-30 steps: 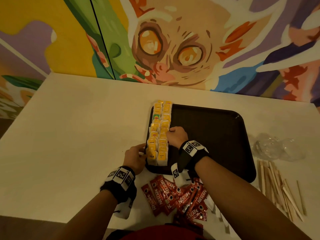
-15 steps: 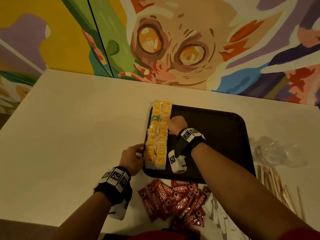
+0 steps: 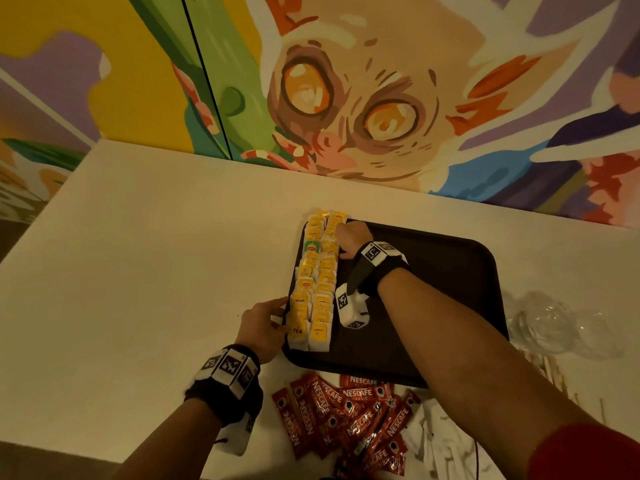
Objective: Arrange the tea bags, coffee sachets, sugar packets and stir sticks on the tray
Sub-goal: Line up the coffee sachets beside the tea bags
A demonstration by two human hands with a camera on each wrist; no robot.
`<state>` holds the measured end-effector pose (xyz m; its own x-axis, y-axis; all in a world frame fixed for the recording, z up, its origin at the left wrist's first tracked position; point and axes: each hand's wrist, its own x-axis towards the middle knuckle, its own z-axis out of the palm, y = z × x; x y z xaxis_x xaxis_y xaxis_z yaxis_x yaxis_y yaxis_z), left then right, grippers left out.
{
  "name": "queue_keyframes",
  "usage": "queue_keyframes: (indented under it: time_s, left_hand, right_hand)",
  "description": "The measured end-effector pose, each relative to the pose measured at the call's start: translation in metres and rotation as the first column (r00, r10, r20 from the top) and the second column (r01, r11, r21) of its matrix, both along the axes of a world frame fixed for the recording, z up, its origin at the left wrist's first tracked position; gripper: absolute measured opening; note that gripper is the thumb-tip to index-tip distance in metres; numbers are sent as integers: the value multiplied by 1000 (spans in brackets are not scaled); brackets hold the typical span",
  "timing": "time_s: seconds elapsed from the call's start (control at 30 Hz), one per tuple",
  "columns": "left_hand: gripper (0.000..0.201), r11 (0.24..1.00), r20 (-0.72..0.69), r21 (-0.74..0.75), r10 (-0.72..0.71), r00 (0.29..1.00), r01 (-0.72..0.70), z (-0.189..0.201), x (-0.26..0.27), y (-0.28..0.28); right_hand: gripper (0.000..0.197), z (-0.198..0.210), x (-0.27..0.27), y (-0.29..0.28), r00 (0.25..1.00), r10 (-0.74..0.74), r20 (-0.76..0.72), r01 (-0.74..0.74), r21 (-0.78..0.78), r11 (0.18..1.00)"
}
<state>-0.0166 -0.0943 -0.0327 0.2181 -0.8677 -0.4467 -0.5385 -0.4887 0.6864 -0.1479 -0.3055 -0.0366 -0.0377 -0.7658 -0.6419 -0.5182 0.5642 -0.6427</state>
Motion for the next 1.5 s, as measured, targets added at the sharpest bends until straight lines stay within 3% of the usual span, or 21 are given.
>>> queue_keyframes:
  time_s: [0.07, 0.2, 0.33, 0.53, 0.6, 0.73, 0.87, 1.07, 1.33, 1.4, 1.5]
  left_hand:
    - [52, 1000, -6, 7, 7, 1000, -7, -1, 1, 0]
    - [51, 1000, -12, 12, 4, 1000, -4, -1, 0, 1]
    - [46, 999, -40, 32, 17, 999, -16, -3, 4, 4]
    - [38, 998, 29, -60, 11, 1000, -9, -4, 7, 19]
    - [33, 992, 66, -117, -43, 997, 51, -1, 5, 26]
    - [31, 958, 91, -164, -225, 970, 237, 3, -5, 48]
    - [34, 869, 141, -86, -473, 870, 487, 12, -26, 64]
    - [50, 697, 354, 112, -694, 627, 708, 13, -51, 68]
    - [47, 572, 530, 204, -747, 401, 794, -2, -51, 65]
    - [39, 563, 543, 196, -744, 389, 803, -4, -49, 65]
    - [31, 576, 529, 144, -732, 430, 805, -3, -42, 63]
  right_hand:
    - [30, 0, -1, -2, 998, 59, -10, -59, -24, 998]
    - [35, 10, -12, 6, 999, -11, 46, 12, -8, 1000]
    - [39, 35, -44, 41, 999, 34, 10, -33, -104, 994]
    - [29, 68, -96, 120, 907, 382, -175, -403, -102, 910]
    - [29, 63, -121, 149, 858, 501, -113, -514, -162, 843]
    - [21, 43, -152, 194, 839, 541, -61, -542, -201, 816]
    - [21, 36, -159, 227, 734, 667, -130, -676, -244, 696]
    - [33, 23, -151, 244, 554, 724, -411, -829, -188, 527]
    - [33, 17, -137, 247, 475, 713, -516, -862, -110, 495]
    - [31, 16, -138, 248, 490, 705, -512, -849, -98, 519]
    - [21, 15, -138, 249, 528, 688, -498, -823, -101, 558]
